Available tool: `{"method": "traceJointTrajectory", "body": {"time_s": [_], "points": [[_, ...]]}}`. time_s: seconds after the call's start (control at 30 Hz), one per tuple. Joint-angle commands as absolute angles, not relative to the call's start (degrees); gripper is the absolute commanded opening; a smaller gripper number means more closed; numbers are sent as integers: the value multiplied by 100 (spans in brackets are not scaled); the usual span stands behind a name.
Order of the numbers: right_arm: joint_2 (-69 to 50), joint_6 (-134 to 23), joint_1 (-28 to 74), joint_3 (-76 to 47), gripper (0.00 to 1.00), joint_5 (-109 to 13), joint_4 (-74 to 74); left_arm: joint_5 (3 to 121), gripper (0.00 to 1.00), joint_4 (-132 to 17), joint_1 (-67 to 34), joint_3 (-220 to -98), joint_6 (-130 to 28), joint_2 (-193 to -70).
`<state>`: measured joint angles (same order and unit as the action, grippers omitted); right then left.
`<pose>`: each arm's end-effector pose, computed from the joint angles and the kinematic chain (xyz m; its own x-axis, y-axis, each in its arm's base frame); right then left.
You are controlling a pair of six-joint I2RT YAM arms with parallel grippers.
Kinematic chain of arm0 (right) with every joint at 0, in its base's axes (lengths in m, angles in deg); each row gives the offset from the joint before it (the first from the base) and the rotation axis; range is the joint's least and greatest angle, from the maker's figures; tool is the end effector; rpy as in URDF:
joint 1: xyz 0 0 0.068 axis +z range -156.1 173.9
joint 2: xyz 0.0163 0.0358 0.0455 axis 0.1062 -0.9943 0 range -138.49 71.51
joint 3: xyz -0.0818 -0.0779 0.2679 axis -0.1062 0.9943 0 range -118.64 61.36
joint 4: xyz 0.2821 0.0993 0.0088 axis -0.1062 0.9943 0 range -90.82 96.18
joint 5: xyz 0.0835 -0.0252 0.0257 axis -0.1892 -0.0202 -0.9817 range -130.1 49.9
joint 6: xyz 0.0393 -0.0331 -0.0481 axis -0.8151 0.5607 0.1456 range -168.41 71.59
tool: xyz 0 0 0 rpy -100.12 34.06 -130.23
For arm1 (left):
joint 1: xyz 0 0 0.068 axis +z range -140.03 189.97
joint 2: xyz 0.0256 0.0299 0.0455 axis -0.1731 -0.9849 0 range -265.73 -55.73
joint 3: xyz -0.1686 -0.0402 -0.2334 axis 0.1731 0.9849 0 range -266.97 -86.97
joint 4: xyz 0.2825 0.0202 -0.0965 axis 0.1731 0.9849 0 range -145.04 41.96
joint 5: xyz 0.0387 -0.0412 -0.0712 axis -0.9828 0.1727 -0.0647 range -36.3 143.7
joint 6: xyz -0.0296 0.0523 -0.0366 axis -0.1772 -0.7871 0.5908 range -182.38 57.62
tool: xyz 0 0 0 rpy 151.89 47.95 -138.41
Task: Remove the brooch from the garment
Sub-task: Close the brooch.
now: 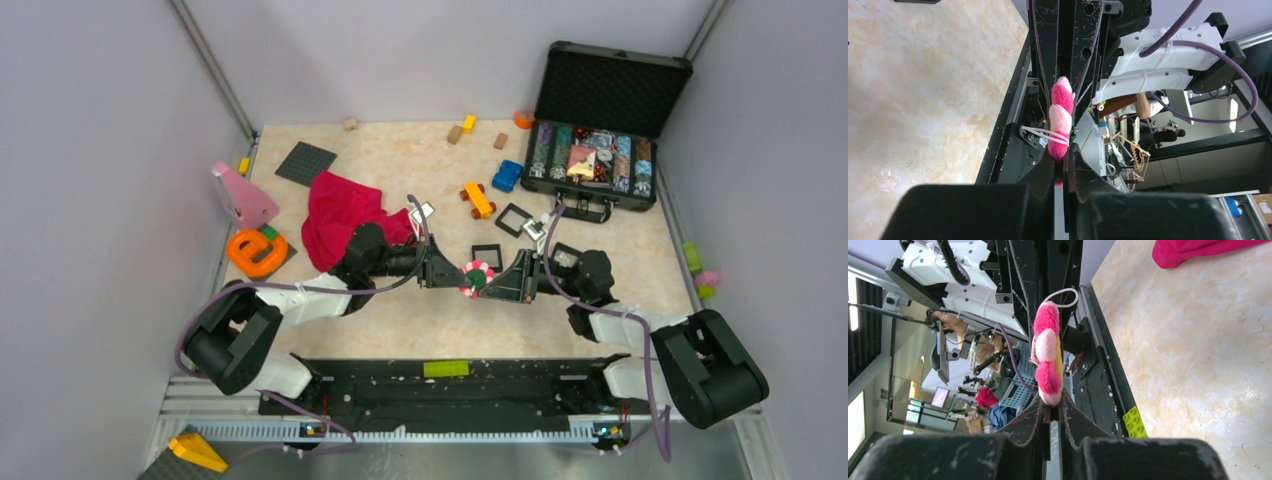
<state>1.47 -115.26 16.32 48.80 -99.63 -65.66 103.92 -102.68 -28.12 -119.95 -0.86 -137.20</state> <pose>0.1934 0.1334 0.1843 -0.8578 0.1505 -0.4914 -0.4955 0.0112 0.8685 0.2268 -0.2339 0.2176 -0.8842 -0.0216 -0.4666 0.4662 0.0223 -0.8844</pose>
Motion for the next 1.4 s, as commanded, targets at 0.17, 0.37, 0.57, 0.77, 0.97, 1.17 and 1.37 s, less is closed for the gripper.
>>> {"method": "traceJointTrajectory", "body": {"time_s": [0.17, 0.37, 0.57, 0.77, 0.97, 1.17, 1.37], "points": [[315, -11366, 1725, 4688, 17, -10000, -6947, 10422, 0, -10589, -2845, -12193, -24, -13895], [519, -11303, 1724, 4778, 35, -9957, -7186, 10426, 0, -10990, -2844, -12106, 292, -13967], [592, -11209, 1723, 4739, 31, -9931, -7088, 10467, 0, -11449, -2850, -12055, 599, -14088], [573, -11213, 1784, 4672, 30, -9875, -7109, 10473, 0, -11533, -2855, -12026, 626, -14138], [453, -11316, 1826, 4628, 32, -9868, -7321, 10462, 0, -11534, -2875, -12018, 617, -14146], [349, -11484, 1830, 4628, 32, -9849, -7543, 10459, 0, -11471, -2898, -12018, 563, -14108], [348, -11446, 1838, 4585, 32, -9811, -7380, 10361, 0, -11079, -2986, -12067, 311, -14008]]}}
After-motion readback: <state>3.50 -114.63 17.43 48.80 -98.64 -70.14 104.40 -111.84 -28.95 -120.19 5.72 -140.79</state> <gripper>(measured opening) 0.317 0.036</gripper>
